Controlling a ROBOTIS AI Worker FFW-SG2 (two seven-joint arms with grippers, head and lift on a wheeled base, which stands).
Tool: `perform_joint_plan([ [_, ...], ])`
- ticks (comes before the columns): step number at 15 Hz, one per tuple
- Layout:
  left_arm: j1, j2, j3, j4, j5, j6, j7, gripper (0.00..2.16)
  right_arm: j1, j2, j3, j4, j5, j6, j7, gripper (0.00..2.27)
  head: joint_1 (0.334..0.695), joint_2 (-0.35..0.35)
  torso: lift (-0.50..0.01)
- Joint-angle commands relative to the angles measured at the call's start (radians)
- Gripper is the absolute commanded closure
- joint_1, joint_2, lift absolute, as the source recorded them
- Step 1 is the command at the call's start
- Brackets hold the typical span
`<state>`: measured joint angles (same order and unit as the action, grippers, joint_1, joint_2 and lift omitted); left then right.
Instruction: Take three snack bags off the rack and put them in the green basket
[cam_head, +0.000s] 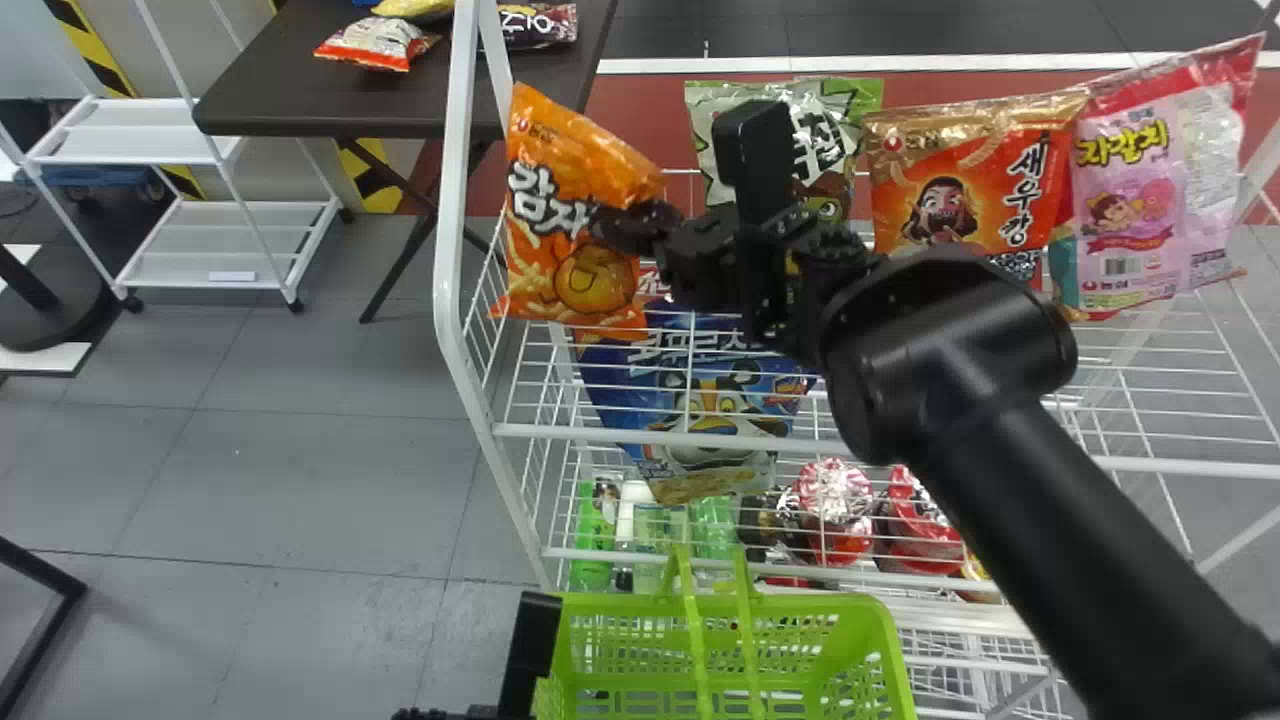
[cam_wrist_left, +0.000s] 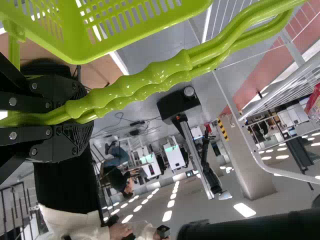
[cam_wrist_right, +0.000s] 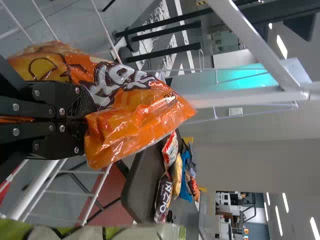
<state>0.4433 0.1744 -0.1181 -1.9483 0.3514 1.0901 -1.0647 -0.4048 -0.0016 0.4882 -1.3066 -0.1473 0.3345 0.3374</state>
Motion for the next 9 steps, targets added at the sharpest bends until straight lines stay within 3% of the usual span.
perform_joint_plan([
  [1, 0.002, 0.0, 0.003, -0.006, 0.0, 0.001, 0.0, 1.77, 0.156, 0.002, -0.02, -0.252, 0.14, 0.076, -0.012, 2.24, 0.695, 0.129, -0.026],
  [3, 0.002, 0.0, 0.003, -0.008, 0.0, 0.001, 0.0, 1.77, 0.265, 0.002, -0.056, -0.431, 0.209, 0.116, -0.012, 2.24, 0.695, 0.134, -0.026],
  [6, 0.003, -0.001, -0.012, -0.015, -0.011, 0.014, 0.0, 1.77, 0.348, 0.002, -0.122, -0.594, 0.206, 0.177, -0.014, 2.24, 0.695, 0.111, -0.026],
  [9, 0.015, -0.003, -0.018, -0.031, -0.017, 0.017, 0.0, 1.77, 0.454, 0.002, -0.185, -0.767, 0.176, 0.199, -0.014, 2.24, 0.695, 0.044, -0.026],
])
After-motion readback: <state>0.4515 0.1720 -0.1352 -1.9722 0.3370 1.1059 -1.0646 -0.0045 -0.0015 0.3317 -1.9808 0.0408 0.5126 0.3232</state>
